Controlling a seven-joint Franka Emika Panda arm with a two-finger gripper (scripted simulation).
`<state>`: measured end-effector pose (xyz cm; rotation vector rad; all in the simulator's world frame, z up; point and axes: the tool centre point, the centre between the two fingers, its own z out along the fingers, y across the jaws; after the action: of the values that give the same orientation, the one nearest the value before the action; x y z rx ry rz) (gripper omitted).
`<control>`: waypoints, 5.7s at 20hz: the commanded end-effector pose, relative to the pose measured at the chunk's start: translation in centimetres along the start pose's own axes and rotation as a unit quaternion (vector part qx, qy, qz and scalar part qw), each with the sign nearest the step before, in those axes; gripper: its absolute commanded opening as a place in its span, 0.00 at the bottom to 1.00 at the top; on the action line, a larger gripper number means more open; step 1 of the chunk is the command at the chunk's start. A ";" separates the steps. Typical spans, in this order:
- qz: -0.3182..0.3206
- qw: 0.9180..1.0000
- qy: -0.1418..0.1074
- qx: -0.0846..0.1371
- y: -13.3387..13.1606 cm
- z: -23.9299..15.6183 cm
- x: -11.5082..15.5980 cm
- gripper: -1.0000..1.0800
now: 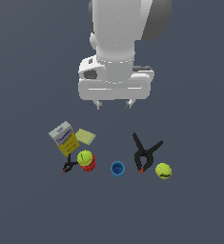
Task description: Pick up a designated object from a clutter of objects.
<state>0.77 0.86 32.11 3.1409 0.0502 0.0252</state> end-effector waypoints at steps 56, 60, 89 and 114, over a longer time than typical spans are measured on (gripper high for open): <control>0.395 0.911 -0.078 0.093 -23.1 25.1 -0.8 0.62; 0.415 0.901 -0.084 0.092 -23.9 26.4 -1.3 0.62; 0.426 0.896 -0.087 0.092 -25.1 30.0 -2.0 0.00; 0.427 0.895 -0.086 0.092 -20.3 21.6 -6.0 0.00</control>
<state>-5.15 21.58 9.24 3.0171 -1.3764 -0.2735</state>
